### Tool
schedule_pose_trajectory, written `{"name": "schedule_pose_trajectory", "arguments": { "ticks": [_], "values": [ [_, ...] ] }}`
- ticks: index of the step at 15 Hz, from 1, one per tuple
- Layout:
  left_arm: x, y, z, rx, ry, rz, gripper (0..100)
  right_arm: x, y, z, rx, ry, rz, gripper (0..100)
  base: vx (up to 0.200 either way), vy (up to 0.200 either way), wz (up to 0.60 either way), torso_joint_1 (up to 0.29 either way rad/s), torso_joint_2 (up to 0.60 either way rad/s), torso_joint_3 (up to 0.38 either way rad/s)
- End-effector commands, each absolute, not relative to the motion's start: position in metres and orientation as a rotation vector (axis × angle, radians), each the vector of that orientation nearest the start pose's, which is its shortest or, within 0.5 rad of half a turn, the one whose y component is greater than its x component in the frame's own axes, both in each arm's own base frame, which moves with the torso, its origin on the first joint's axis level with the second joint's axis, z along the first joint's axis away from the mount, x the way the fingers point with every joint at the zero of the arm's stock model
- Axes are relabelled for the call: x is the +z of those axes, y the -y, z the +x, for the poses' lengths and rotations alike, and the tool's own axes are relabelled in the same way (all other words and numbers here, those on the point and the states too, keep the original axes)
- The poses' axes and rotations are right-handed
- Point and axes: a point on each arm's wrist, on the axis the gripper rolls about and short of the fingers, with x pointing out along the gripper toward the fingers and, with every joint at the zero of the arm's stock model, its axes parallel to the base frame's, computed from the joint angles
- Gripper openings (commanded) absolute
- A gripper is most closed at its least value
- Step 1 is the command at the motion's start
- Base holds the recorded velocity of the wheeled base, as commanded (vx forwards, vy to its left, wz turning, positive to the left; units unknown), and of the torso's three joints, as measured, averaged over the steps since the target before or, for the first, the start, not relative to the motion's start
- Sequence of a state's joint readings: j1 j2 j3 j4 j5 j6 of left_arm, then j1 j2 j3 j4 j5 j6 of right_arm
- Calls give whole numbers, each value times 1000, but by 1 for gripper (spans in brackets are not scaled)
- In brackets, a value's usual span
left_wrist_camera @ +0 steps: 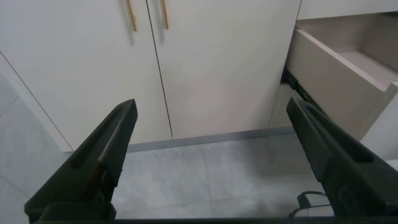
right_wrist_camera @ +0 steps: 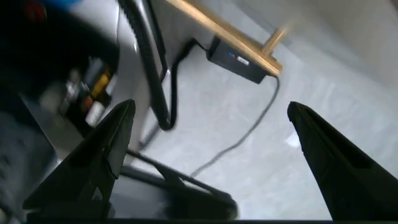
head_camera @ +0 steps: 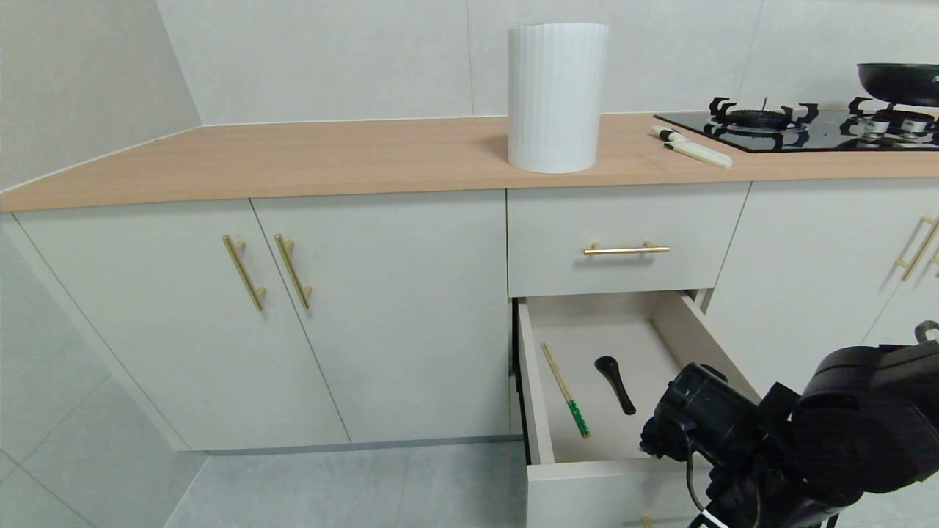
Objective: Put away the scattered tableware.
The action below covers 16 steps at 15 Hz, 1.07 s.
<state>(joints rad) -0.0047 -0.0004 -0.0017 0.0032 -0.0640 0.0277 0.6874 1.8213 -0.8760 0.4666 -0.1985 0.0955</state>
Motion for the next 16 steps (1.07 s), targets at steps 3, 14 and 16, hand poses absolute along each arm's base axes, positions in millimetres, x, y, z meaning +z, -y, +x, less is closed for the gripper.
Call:
{"name": "schedule_pose_trajectory", "arguments": {
  "ticks": [3, 14, 16],
  "values": [
    [76, 1, -23, -69, -1, 28, 100, 87, -170, 219, 259, -1292, -453, 100, 0, 0, 0, 0, 0, 0],
    [76, 1, -23, -69, -1, 28, 100, 81, -175, 268, 98, -1141, -216, 100, 0, 0, 0, 0, 0, 0],
    [76, 1, -23, -69, -1, 28, 100, 80, -174, 276, 92, -1100, -181, 100, 0, 0, 0, 0, 0, 0]
  ]
}}
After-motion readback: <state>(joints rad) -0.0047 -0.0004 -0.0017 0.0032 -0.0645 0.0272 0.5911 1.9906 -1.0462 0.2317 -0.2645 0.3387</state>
